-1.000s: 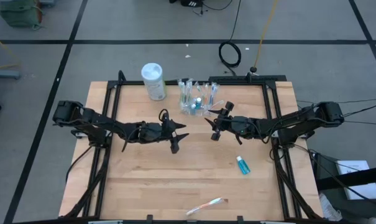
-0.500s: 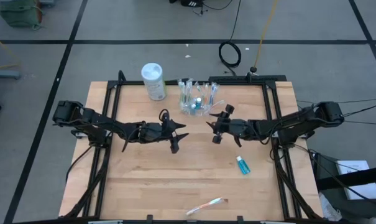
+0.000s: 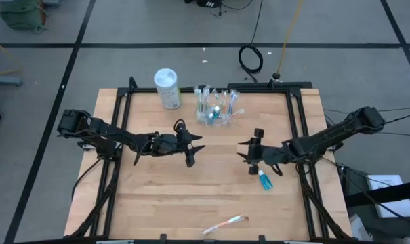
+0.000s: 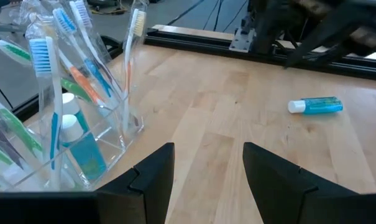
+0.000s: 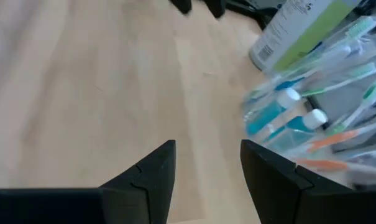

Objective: Pick & Place toothbrushing station
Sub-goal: Put the blue mouthwash into the transparent organizer

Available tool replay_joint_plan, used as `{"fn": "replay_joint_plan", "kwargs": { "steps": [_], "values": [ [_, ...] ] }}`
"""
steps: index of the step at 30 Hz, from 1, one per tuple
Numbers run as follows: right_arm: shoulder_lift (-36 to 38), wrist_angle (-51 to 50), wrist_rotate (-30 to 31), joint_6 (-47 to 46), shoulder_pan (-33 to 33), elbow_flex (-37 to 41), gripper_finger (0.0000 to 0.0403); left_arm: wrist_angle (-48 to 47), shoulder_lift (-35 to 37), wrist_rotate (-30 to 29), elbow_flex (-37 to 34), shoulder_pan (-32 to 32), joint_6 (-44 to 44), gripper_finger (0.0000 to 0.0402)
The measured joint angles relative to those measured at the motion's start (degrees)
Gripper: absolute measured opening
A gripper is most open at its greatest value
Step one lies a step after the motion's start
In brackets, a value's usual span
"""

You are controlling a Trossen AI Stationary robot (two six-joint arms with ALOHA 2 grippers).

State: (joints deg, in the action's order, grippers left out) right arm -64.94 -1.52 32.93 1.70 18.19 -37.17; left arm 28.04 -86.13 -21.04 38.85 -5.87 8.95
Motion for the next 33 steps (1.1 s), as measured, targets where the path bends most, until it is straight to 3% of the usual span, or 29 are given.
{"fn": "replay_joint_plan", "kwargs": {
  "steps": [5,10,14,16,20,25,33],
  "values": [
    [7.04,-10.00,-1.62,-14.78,3.92,0.00,0.0171,0.01,0.00,0.00,0.00,0.00,0.02,0.0198],
    [11.65,-24.62,-18.23,-36.87,3.14,0.00,0.0171,0.01,0.00,-0.02,0.00,0.00,0.26,0.0198],
    [11.04,-33.00,-32.12,-55.72,2.80,0.00,0.0171,0.01,0.00,-0.02,0.00,0.00,1.05,0.0198],
    [9.60,-34.42,-36.17,-61.10,2.83,0.00,0.0171,0.01,0.00,-0.02,0.00,0.00,1.55,0.0198],
    [6.34,-34.09,-37.05,-64.01,2.89,0.02,0.0171,0.03,0.00,-0.02,0.00,0.00,1.70,0.0198],
    [2.22,-35.26,-31.56,-62.35,2.76,0.02,0.0171,0.01,0.00,-0.02,0.00,0.00,1.73,0.0198],
    [-4.80,-33.89,-31.48,-62.61,2.76,0.04,0.0171,0.01,0.00,-0.02,0.00,0.00,1.75,0.0198]
  ]
}}
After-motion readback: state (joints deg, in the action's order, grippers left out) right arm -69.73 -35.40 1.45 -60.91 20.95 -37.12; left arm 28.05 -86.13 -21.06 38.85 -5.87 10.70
